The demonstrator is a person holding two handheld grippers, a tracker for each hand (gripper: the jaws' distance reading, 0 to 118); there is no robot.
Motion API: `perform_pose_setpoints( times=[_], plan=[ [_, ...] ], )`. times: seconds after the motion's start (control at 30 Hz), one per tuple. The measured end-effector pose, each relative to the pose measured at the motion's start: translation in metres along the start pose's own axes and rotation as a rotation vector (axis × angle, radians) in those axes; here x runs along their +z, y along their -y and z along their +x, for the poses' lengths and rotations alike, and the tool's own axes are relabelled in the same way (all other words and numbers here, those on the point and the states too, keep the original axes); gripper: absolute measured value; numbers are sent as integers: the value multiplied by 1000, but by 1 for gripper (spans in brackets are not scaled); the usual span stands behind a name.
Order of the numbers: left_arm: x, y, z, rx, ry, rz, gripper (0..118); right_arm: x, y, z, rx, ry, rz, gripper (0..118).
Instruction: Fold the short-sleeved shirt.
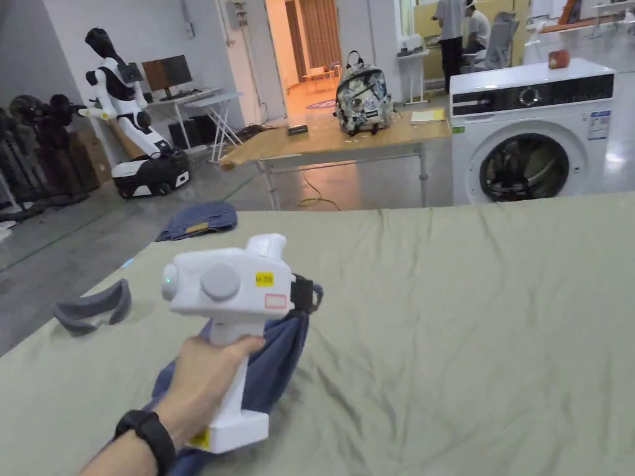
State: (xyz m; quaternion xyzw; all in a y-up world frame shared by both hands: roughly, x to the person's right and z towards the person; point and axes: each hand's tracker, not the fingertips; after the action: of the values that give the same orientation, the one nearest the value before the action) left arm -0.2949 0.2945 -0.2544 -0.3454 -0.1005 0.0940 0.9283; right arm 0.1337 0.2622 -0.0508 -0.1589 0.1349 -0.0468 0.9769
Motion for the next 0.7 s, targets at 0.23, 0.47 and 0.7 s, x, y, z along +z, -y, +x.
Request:
perform_pose_setpoints(
  times=[0.23, 0.47, 0.7],
  plan=[
    [-133, 142, 193, -95, 289, -237, 0, 31, 18, 34, -19, 154, -21, 0],
    [-137, 213, 318, -210, 551, -335, 0, 36, 25, 53, -60, 219, -44, 0],
    [-61, 173, 272, -274, 473, -91, 42, 33, 17, 51, -72, 183, -21, 0]
  ],
)
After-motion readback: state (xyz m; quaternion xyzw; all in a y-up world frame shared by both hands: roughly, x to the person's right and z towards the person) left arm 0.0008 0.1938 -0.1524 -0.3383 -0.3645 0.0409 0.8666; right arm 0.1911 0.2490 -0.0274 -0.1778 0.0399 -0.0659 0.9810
